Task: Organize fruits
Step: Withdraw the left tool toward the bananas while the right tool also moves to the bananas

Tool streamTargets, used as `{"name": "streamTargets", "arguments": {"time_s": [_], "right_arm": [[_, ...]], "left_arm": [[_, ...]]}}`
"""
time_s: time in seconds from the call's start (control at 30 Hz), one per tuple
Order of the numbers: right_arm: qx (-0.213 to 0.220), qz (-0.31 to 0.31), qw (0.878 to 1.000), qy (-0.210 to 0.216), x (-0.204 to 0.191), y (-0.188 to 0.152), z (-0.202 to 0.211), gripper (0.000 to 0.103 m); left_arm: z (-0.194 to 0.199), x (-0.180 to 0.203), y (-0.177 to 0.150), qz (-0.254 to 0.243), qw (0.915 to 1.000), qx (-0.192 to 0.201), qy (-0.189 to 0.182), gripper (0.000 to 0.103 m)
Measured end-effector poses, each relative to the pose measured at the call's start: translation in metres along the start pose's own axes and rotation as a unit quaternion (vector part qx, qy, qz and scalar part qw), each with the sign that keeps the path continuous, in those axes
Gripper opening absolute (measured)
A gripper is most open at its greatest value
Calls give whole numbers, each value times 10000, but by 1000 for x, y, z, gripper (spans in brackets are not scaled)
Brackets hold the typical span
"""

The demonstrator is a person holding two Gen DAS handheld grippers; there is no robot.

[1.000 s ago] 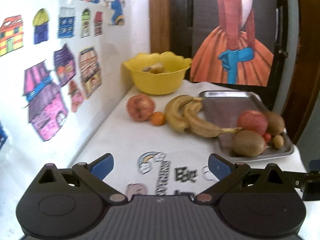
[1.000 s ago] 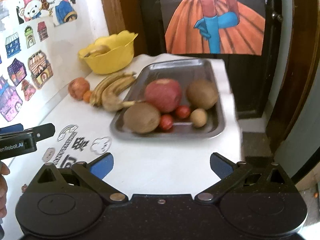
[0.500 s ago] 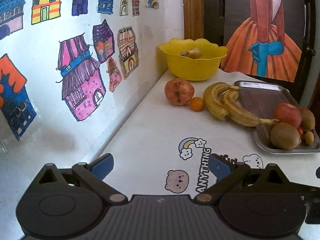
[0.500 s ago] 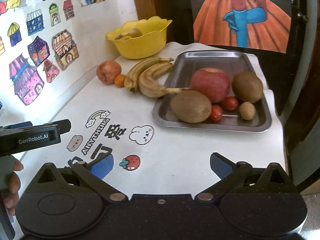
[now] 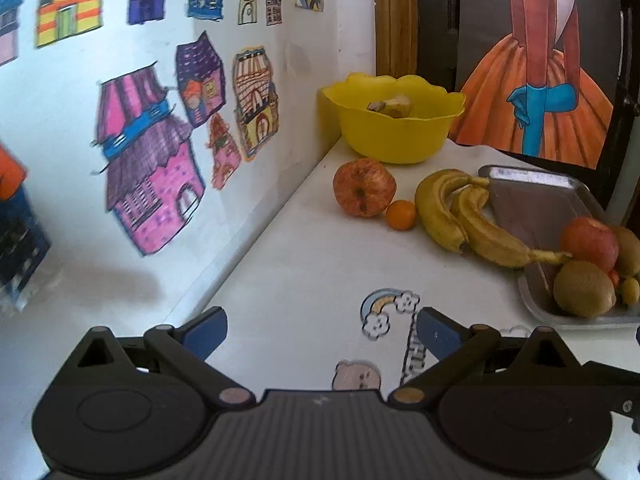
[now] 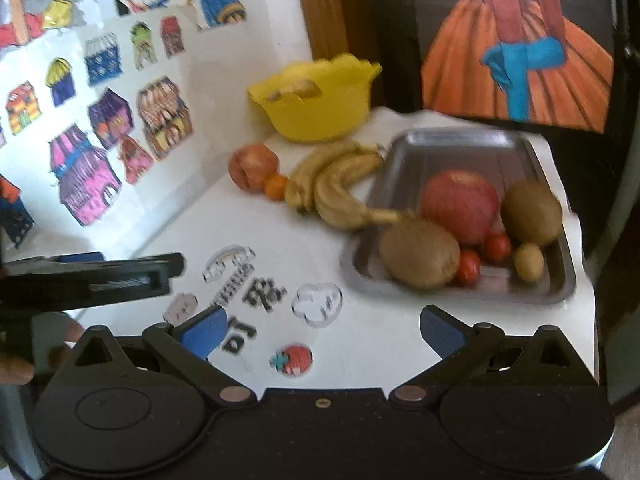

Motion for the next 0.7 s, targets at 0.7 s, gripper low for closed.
{"name": "streamTargets", "arguments": {"time_s": [0.7], "right_arm": [[-18,1907,9815,-169,30,63,-83,102]], "left_arm": [[-95,46,55,568,9949,-598,-578,102]]}}
Point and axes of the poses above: each gripper's, at about its wrist camera, not at the fingertips, and z roughly against the way its jaws point, x to its right, y to its top, the point moved 10 cm from there along -z, roughly the way its jaws point, and after that the axes turned 8 degrees about z, right-handed, at the moved point
